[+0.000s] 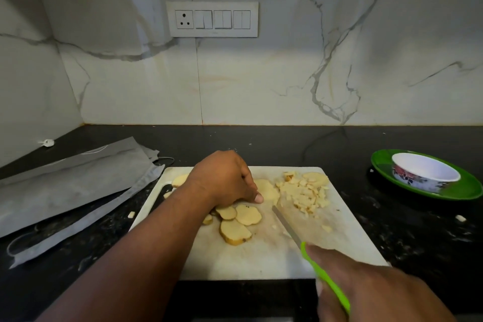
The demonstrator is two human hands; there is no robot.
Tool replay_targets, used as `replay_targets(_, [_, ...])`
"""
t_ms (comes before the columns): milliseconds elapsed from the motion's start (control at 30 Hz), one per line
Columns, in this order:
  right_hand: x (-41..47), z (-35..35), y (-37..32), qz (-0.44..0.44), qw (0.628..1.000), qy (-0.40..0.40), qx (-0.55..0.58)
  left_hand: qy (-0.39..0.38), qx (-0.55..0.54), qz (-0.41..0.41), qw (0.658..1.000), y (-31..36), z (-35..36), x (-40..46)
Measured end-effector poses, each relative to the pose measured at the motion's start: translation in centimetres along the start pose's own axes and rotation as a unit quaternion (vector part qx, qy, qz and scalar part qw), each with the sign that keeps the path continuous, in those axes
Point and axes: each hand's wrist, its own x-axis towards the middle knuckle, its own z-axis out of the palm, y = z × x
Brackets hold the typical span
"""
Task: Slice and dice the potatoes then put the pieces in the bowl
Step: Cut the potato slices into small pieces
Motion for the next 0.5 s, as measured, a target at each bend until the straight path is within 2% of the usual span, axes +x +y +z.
replay_targets(133, [1.3, 0.0, 0.4, -0.012, 0.993, 0.11, -0.038, -0.017, 0.007, 0.017, 1.0, -0.1, -0.5, -0.3])
replay_targets(233, [4.4, 1.3, -0.1, -0.045, 0.986, 0.156, -0.048, -0.026, -0.005, 0.024, 0.999, -0.3, -0.7, -0.5])
replay_targets(500, [7.0, 3.2, -0.1, -0.07, 0.985, 0.16, -0.014, -0.026, -0.02, 0.019, 0.999, -0.4, -0.5, -0.1])
